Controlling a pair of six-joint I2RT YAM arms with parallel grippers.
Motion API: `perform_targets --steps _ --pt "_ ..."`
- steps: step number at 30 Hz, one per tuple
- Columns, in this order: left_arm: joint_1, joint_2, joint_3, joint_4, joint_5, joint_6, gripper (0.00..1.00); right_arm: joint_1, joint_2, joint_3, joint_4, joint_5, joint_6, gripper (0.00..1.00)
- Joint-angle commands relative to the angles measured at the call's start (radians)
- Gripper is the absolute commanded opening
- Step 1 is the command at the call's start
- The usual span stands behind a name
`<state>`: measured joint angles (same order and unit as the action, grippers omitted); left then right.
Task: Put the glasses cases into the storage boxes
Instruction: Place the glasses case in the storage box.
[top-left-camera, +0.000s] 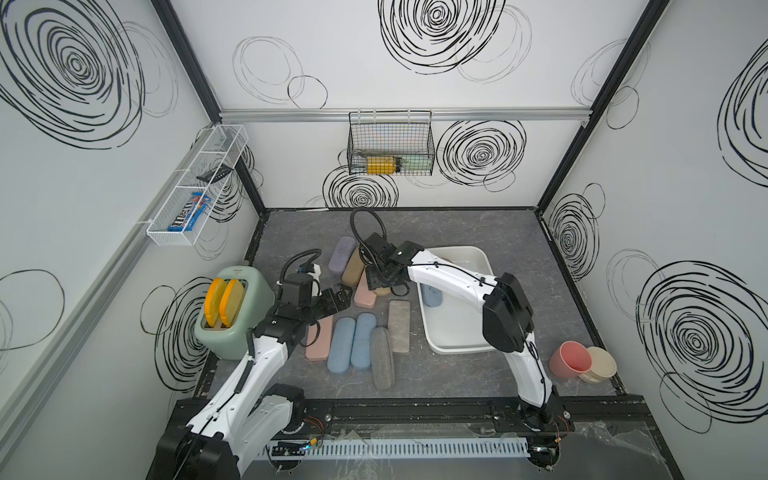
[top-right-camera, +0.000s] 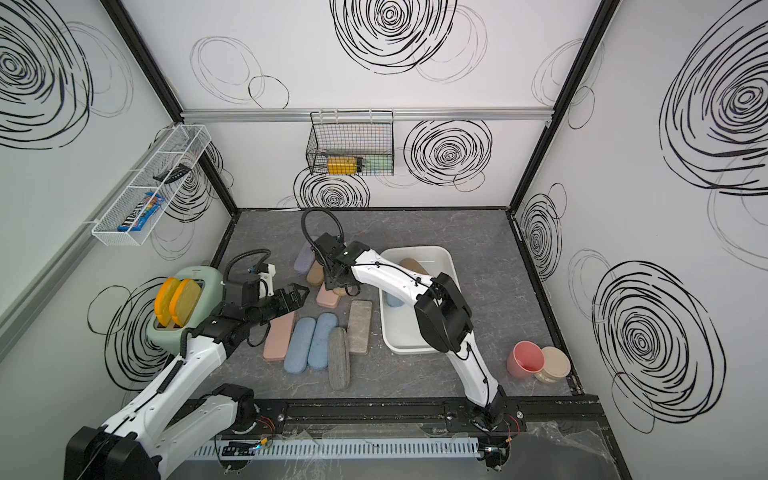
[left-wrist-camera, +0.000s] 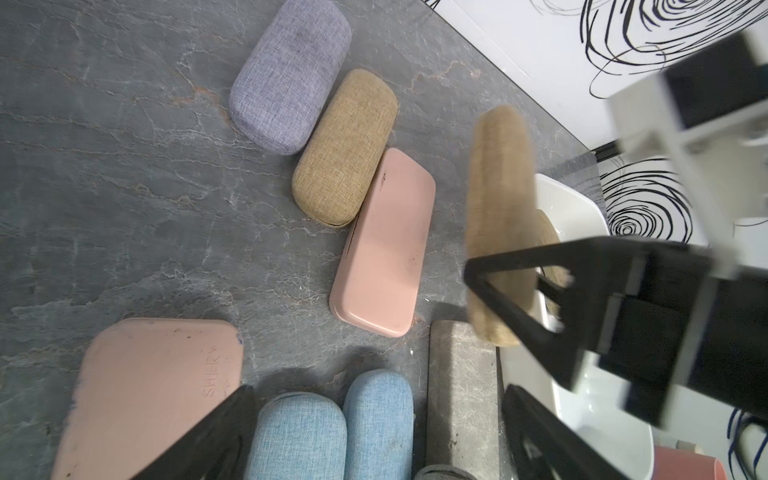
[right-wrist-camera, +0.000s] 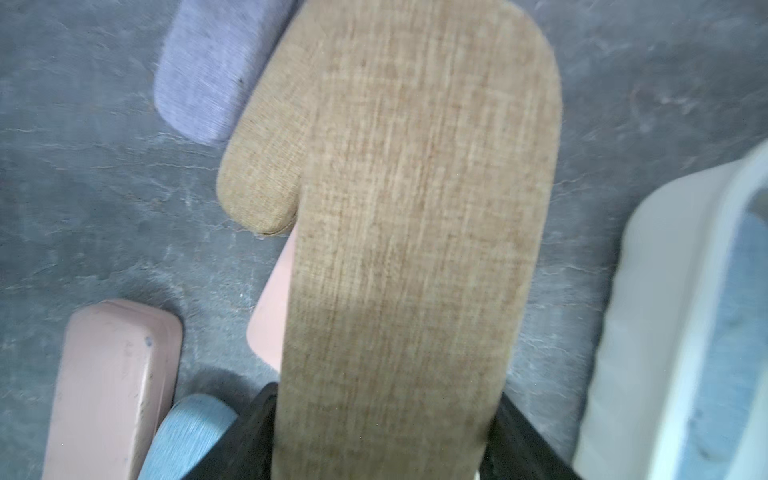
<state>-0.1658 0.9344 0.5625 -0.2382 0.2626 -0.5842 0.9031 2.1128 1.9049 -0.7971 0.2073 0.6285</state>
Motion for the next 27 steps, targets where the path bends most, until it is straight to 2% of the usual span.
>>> perform_targets --steps 1,10,14,21,27 --pt "0.0 -0.006 0.002 0.0 -0.013 0.0 0.96 -0.021 -0.148 -0.046 0.005 0.098 -0.054 0.59" --pt "0.0 0.0 0.0 0.009 -0.007 -0.002 0.96 -0.183 -0.454 -0.411 0.095 0.126 -0.135 0.59" --pt "0.0 0.01 -0.001 0.012 0.0 -0.002 0.96 -0.26 -0.532 -0.54 0.11 0.143 -0.158 0.59" --pt "0.0 0.012 -0.003 0.017 0.001 -0.003 0.96 -0.419 -0.497 -0.655 0.107 0.147 -0.201 0.59" --pt "0.001 0.013 -0.008 0.023 0.003 -0.003 0.96 -0.508 -0.418 -0.655 0.082 0.111 -0.258 0.59"
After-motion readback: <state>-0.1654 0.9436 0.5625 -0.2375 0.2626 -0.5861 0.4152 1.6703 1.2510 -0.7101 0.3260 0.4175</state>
